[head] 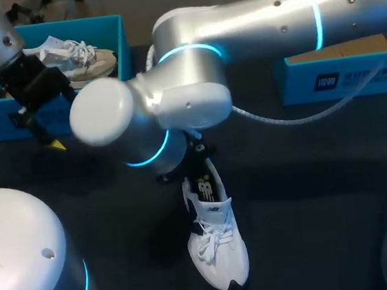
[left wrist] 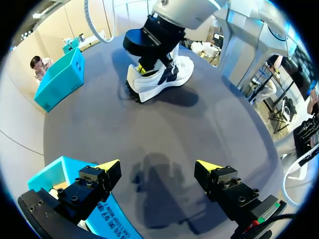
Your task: Take the shoe out of the shoebox, open the shoe tongue, remove and reinsert the insole, then place the shoe into the shoebox
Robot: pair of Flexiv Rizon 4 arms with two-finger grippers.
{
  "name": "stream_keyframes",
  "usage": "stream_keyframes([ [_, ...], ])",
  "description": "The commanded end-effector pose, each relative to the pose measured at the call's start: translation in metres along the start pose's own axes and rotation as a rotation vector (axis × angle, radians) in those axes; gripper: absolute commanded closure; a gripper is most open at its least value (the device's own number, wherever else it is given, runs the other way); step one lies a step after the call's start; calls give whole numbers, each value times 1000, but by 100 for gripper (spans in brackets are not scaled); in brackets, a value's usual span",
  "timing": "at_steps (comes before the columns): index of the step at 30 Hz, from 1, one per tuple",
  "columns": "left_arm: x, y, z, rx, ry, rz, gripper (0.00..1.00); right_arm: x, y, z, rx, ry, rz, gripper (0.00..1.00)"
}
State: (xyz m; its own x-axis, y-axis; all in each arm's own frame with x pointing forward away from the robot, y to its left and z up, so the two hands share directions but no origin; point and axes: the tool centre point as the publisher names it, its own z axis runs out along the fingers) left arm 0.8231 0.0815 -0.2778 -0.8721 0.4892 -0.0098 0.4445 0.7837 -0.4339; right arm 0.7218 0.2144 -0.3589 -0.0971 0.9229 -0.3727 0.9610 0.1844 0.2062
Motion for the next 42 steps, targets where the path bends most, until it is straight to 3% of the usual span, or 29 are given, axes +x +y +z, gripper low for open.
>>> stream_keyframes([
  [1, 1, -1, -1, -4, 1, 0, 0, -3, 0, 22, 35, 157, 279, 100],
  [12, 1, -1, -1, -4, 1, 0, 0, 14, -6, 52, 100, 242, 278, 100],
  [25, 1, -1, -1, -4, 1, 0, 0, 12, -11, 14, 47, 184, 281, 100],
  [35, 1, -1, -1, -4, 1, 0, 0, 23, -17, 38, 108, 233, 274, 100],
  [42, 1, -1, -1, -4, 1, 0, 0, 28, -24, 42, 132, 253, 270, 100],
])
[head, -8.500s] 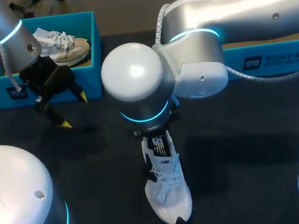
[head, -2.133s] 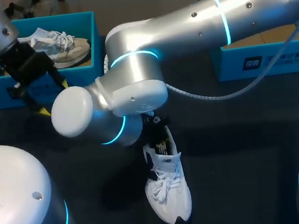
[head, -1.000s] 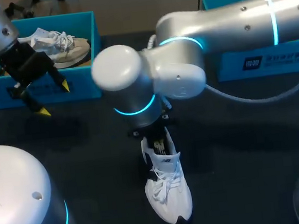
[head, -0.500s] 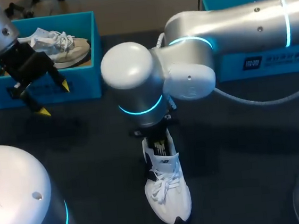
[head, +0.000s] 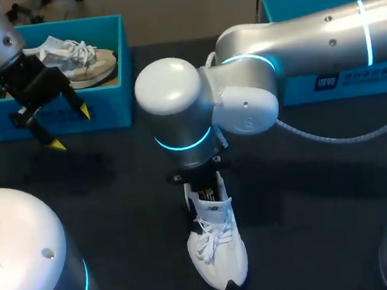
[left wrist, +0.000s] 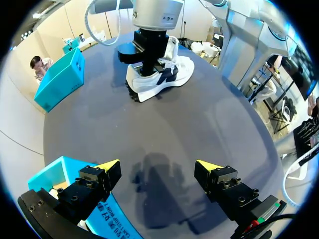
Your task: Take the shoe out of the shoebox, open the shoe tongue, remove and reinsert the insole, then place the shoe into the shoebox
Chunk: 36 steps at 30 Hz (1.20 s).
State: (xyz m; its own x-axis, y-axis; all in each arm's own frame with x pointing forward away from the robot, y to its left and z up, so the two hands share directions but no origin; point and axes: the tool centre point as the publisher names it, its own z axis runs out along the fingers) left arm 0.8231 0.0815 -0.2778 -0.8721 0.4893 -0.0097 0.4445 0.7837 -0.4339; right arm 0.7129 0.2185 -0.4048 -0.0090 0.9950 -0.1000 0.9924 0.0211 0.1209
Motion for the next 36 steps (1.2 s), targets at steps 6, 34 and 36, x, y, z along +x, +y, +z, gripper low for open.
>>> stream_keyframes([
  [6, 1, -1, -1, -4, 1, -1, 0, 0, -13, -21, -51, -17, 132, 100],
  [34, 1, -1, -1, -4, 1, -1, 0, -13, -29, -40, 225, 127, -69, 100],
  [36, 1, -1, -1, -4, 1, -1, 0, -13, -33, -44, 228, 124, -66, 95],
])
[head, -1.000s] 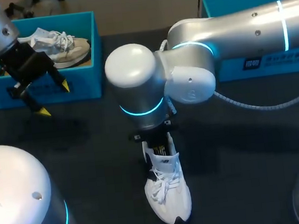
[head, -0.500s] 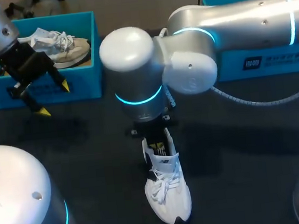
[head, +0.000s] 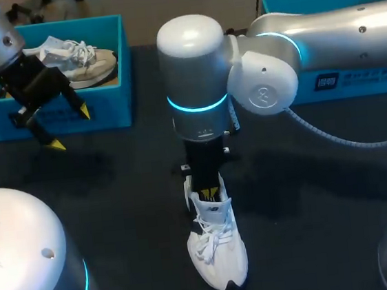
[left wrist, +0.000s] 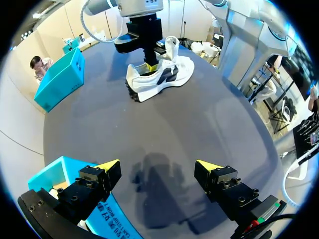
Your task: Take the shoe out of the shoebox, open the shoe tongue, remove and reinsert the insole, then place the shoe into the shoebox
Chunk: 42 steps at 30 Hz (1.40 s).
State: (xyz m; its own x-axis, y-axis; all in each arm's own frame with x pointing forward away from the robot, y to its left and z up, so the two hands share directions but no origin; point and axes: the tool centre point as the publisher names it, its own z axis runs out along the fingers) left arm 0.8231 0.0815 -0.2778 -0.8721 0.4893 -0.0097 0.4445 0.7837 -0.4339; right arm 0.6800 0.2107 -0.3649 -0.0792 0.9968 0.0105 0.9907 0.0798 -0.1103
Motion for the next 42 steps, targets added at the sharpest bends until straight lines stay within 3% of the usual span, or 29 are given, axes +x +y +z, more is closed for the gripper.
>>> stream_keyframes([
  [1, 1, -1, -1, -4, 1, -1, 0, -1, -8, -1, 0, 15, 4, 94],
  [3, 1, -1, -1, -4, 1, -1, 0, 1, -12, -4, 9, 18, 5, 89],
  [7, 1, -1, -1, -4, 1, -1, 0, 3, -19, -5, 41, 22, 2, 63],
  [12, 1, -1, -1, -4, 1, -1, 0, 6, -25, -8, 58, 15, -4, 47],
  [14, 1, -1, -1, -4, 1, -1, 0, 7, -26, -9, 62, 11, -7, 24],
  [17, 1, -1, -1, -4, 1, -1, 0, 8, -26, -9, 68, 8, -13, 0],
  [28, 1, -1, -1, -4, 1, -1, 0, 7, -33, -10, 75, 9, 0, 0],
  [42, 1, -1, -1, -4, 1, -1, 0, 6, -45, -31, 53, -38, 36, 0],
])
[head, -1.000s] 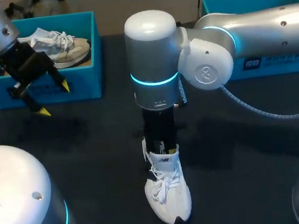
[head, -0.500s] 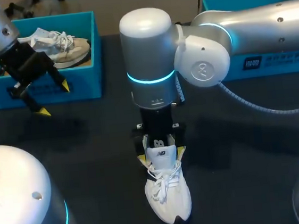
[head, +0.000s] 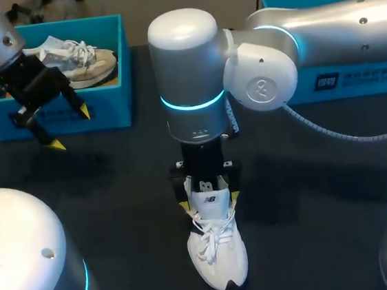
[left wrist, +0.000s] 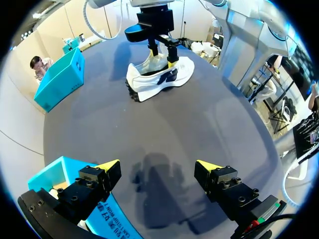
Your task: Take the shoe out of the shoebox, open the shoe tongue, remove and reinsert the insole, then place the shoe into the shoebox
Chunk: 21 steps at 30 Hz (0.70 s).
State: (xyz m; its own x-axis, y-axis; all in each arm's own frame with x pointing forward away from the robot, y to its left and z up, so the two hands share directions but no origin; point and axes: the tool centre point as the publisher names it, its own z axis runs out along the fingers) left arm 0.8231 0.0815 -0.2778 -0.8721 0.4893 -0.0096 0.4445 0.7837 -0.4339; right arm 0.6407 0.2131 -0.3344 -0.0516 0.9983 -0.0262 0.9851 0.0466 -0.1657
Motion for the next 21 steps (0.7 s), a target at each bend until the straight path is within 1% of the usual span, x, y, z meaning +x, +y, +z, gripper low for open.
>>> stream_keyframes([
  [1, 1, -1, -1, -4, 1, -1, 0, 0, -4, -6, -2, -8, 6, 0],
  [5, 1, -1, -1, -4, 1, -1, 0, 0, -8, -8, 6, -18, 11, 0],
  [11, 1, -1, -1, -4, 1, -1, 0, -1, -18, -13, 8, -24, 29, 0],
  [21, 1, -1, -1, -4, 1, -1, 0, 7, -40, -24, 1, -29, 37, 0],
])
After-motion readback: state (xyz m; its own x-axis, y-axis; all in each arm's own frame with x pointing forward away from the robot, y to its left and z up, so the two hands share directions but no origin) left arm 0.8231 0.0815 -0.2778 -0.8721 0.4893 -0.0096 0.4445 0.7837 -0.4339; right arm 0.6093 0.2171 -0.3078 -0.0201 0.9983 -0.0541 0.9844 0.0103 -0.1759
